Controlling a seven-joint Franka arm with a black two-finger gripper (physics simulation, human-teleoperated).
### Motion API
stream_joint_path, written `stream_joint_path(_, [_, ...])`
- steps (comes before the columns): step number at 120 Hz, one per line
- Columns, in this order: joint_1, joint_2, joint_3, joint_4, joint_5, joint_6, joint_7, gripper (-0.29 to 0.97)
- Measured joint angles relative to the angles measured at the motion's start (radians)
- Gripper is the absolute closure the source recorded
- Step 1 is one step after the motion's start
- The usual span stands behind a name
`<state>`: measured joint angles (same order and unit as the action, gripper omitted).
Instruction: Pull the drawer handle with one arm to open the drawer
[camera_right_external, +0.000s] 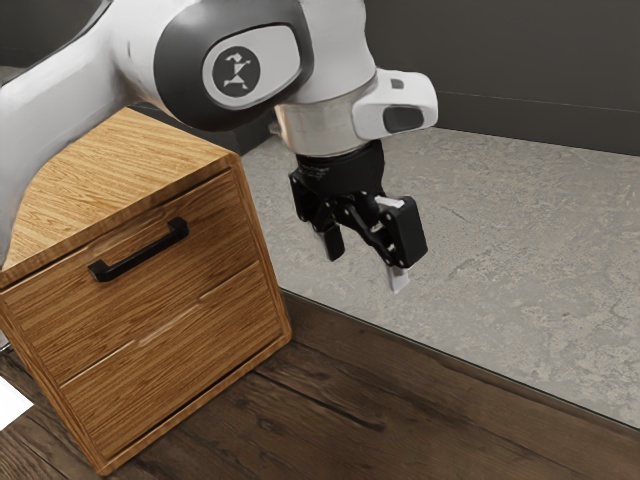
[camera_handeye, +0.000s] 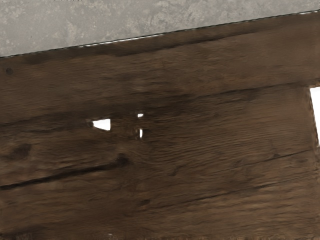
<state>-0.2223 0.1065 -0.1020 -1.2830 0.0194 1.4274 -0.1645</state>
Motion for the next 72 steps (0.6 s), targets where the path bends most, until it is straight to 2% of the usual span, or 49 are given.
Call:
stream_joint_path(41, [-0.048, -0.010, 0.002, -0.017, 0.046, -0.006, -0.033, 0.00])
stream_joint_path(58, [-0.076, -0.232, 0.018, -0.234, 0.047, -0.028, -0.092, 0.00])
stream_joint_path(72, [0.021, -0.341, 0.030, -0.388, 0.052, 0.000, -0.132, 0.00])
